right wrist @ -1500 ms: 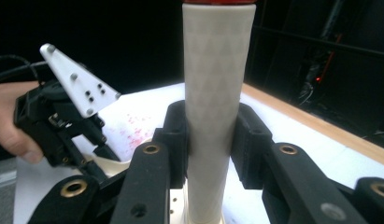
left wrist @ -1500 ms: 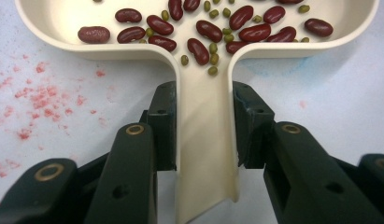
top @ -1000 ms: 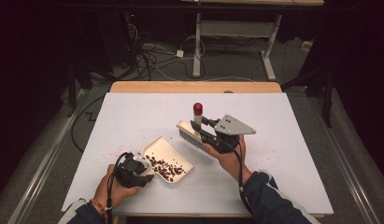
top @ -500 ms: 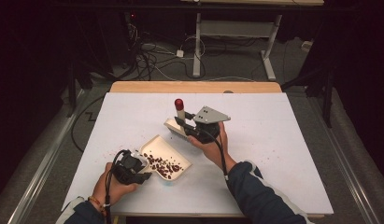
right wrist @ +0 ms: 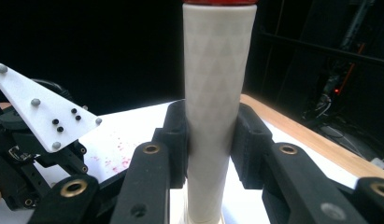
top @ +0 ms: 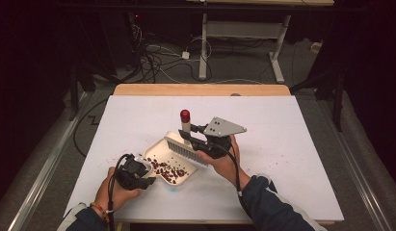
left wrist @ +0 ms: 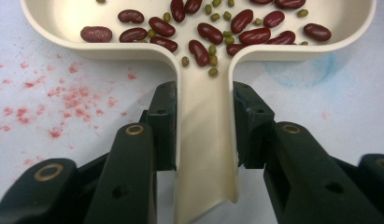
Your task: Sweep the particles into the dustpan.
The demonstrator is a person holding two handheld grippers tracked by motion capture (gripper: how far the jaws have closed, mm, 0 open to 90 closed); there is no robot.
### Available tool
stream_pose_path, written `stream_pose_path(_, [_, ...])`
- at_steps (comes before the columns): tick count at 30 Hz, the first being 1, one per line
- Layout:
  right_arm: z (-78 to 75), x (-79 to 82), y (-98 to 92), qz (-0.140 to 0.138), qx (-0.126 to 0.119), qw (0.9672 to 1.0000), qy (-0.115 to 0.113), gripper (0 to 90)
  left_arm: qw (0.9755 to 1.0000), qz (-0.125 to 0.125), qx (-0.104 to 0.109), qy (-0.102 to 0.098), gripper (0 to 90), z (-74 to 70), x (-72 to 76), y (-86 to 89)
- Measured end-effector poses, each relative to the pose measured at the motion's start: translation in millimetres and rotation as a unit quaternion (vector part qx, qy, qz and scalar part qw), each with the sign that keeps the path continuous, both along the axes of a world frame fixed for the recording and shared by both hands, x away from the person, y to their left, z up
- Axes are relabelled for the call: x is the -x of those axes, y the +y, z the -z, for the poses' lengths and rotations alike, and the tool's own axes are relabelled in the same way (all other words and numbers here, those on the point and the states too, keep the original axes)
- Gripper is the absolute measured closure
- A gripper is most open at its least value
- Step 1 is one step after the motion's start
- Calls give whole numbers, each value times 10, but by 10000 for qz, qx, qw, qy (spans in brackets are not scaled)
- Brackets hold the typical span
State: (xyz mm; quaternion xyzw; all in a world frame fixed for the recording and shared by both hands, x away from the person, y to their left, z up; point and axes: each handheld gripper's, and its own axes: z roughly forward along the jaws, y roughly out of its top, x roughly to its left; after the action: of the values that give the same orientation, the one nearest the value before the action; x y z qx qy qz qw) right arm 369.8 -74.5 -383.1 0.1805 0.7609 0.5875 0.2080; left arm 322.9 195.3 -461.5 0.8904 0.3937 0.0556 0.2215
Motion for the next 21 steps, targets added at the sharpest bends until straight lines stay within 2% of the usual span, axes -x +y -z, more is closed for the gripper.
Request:
stream_pose_path(6, [-37,7,-88,91,16,10000,-6,703,10000,-40,21,-23,640,-7,-11,16])
stream_pose_path(13, [56,-34,-148,274,145,9995,45,702,9999,-123,42,-32,640,-2,-24,52])
stream_pose_path(21, [-9,40,-328,350,167,9992,-29,702,9995,-310,45,-63,639,12,-45,126])
